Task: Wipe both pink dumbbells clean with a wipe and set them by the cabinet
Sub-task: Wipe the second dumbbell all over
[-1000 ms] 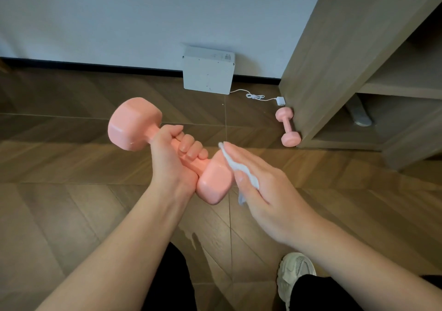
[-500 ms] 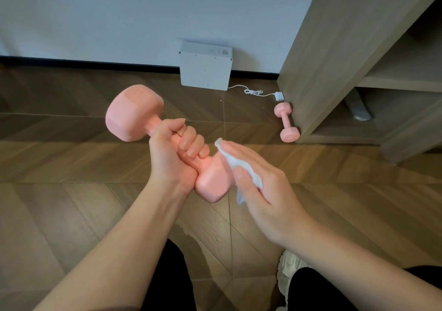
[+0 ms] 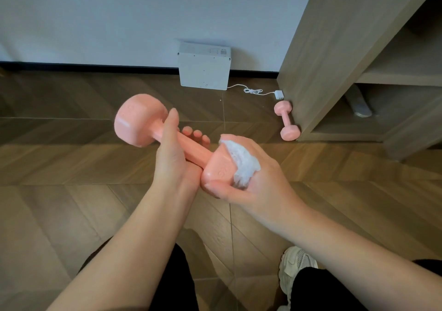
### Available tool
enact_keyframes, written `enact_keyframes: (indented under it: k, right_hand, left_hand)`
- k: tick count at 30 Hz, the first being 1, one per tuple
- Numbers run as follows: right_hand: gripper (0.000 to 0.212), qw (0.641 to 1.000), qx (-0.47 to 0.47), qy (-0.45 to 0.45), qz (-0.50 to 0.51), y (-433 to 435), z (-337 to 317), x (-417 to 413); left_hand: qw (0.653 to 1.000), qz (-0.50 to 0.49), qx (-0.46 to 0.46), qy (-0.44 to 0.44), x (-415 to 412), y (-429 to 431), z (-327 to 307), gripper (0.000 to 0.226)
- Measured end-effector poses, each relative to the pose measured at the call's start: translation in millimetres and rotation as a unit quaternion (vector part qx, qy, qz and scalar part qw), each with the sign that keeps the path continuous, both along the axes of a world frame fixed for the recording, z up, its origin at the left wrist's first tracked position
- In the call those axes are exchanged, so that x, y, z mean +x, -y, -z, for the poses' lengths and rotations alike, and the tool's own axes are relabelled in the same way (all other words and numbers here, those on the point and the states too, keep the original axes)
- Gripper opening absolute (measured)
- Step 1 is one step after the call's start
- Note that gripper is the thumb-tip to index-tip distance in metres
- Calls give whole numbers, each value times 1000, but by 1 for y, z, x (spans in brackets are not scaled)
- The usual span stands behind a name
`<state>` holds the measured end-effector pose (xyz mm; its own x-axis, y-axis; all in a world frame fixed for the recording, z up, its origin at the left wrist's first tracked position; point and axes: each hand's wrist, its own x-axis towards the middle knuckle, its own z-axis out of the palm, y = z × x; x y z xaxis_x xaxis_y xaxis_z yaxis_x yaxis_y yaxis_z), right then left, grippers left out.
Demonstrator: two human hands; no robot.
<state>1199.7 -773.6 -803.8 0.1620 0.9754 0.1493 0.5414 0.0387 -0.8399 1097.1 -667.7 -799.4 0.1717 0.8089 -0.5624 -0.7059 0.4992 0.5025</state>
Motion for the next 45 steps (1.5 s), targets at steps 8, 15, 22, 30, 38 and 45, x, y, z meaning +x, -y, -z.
enact_keyframes:
  k: [8,15,22,30,38,45]
  right_hand:
    - [74,982,56,171,-53,6,-7,7]
    - [49,952,93,270,-109,15,-24,20]
    - [52,973,39,146,-177,20,-33,33]
    - [38,985,38,123,-118,15,-10,15]
    - [38,978,80,156,-111,17,-5,13]
    - [32,997,9,-51,57,7,-16,14]
  left_hand:
    - [993,3,-116,5,-5,-1,4,36]
    - [990,17,-141,17,-7,-2,0,36]
    - [989,37,-135,36,-7,2,5,38]
    - [992,38,-104,52,0,0,9,36]
    - [999,17,-2,48,-3,-5,8,30]
    - [999,10,0,39,-4,-6,7,29]
